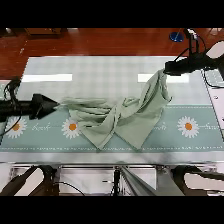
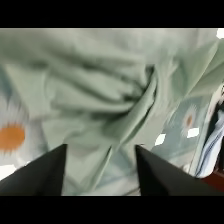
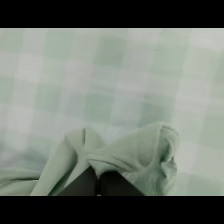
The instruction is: Fold the shirts.
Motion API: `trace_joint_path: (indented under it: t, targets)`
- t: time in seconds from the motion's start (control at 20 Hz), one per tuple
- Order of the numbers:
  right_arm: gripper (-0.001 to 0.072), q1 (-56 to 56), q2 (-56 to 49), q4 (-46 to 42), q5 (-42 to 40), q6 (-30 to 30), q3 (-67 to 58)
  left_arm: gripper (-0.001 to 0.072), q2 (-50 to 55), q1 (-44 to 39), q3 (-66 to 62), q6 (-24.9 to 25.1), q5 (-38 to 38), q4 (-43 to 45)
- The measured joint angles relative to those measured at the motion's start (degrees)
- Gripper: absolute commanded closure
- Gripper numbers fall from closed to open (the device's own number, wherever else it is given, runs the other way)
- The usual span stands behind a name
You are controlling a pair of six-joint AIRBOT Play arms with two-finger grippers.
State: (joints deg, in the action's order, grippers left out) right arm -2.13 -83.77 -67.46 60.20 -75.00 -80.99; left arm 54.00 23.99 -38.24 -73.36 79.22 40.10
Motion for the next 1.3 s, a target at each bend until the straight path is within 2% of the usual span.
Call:
trace_joint_path:
  t: [0.15, 0.3, 0.55, 0.75, 0.9, 1.05, 1.25, 1.3]
  targets:
    - [0.0686, 0.0, 0.0, -0.3, 0.6, 0.1, 0.0, 0.0148, -8.5, -0.3, 8.8, -3.7, 3.5, 3.3]
    - [0.0686, 0.0, 0.0, -0.5, 1.3, 0.2, 0.0, 0.0149, -12.9, -4.2, 17.1, -6.9, 3.9, 4.0]
    - [0.0686, 0.0, 0.0, -0.7, 2.2, 0.4, 0.0, 0.0149, -13.7, -16.5, 23.3, -12.3, -5.7, 1.8]
    - [0.0686, 0.0, 0.0, -0.8, 2.6, 0.6, 0.0, 0.0149, -8.3, -26.7, 24.4, -14.7, -15.4, -1.6]
    - [0.0686, 0.0, 0.0, -1.8, 2.7, 0.7, 0.0, 0.0155, -2.0, -32.7, 23.2, -14.0, -20.9, -4.9]
    - [0.0686, 0.0, 0.0, -2.5, 2.6, 0.8, 0.0, 0.0170, 5.5, -37.5, 19.5, -12.8, -24.3, -7.2]
    - [0.0686, 0.0, 0.0, -2.8, 2.5, 0.8, 0.0, 0.0170, 16.4, -42.5, 12.0, -12.2, -24.9, -9.3]
    - [0.0686, 0.0, 0.0, -2.9, 2.5, 0.8, 0.0, 0.0256, 19.1, -43.6, 9.9, -12.2, -24.7, -9.5]
